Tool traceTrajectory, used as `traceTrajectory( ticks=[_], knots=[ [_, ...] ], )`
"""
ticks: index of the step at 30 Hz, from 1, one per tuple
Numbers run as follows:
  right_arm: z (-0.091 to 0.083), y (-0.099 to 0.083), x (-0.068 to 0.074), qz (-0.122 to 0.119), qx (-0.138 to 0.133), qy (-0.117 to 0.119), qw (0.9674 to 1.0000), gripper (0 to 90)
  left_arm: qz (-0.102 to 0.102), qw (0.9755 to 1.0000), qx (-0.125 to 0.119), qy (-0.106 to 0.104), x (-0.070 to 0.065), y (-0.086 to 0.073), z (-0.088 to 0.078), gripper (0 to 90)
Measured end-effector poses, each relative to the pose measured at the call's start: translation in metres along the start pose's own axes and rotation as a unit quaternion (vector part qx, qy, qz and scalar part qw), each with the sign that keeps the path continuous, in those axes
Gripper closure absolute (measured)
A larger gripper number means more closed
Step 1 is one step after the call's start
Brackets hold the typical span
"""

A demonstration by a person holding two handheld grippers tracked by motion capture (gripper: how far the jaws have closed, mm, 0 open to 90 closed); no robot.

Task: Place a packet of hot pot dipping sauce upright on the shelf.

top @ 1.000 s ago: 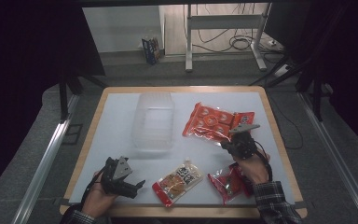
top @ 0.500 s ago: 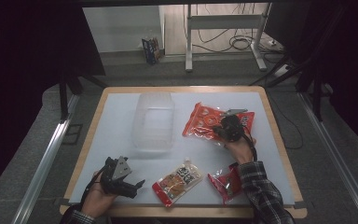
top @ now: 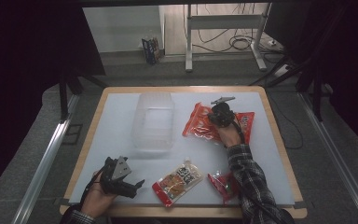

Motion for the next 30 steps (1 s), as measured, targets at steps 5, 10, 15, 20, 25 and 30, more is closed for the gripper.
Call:
traceTrajectory(
  ticks=[5, 10, 15, 20, 25, 30],
  knots=[
    [0.013, 0.011, -0.008, -0.002, -0.003, -0.015, 0.9999, 87.1, 0.0, 1.0, -0.001, 0.0, 0.0, 0.0, 0.0, 0.6],
    [0.023, 0.02, -0.012, -0.006, -0.001, -0.021, 0.9998, 87.1, 0.0, 1.0, -0.001, 0.001, 0.0, 0.0, -0.001, 0.6],
    [0.037, 0.033, -0.021, -0.012, 0.007, -0.039, 0.9991, 87.4, 0.0, 1.0, -0.002, 0.002, 0.001, 0.0, -0.001, 0.7],
    [0.046, 0.041, -0.026, -0.011, 0.009, -0.044, 0.9989, 87.9, 0.0, 1.0, -0.001, 0.001, 0.001, 0.0, -0.001, 0.7],
    [0.055, 0.04, -0.032, 0.008, 0.02, -0.044, 0.9988, 88.5, -0.001, 1.0, -0.001, 0.001, 0.001, 0.0, -0.001, 0.7],
    [0.057, 0.039, -0.03, 0.021, 0.035, -0.024, 0.9989, 88.7, 0.0, 1.0, 0.0, 0.002, 0.0, 0.0, 0.0, 0.7]
  ],
)
Point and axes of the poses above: each handheld gripper's, and its own axes: z roughly forward along the jaws, y roughly out of its top, x roughly to its left, the point moved 9 cm from there along z, roughly forward along the jaws, and after that the axes turned 5 degrees about y, right-handed, at the moved point
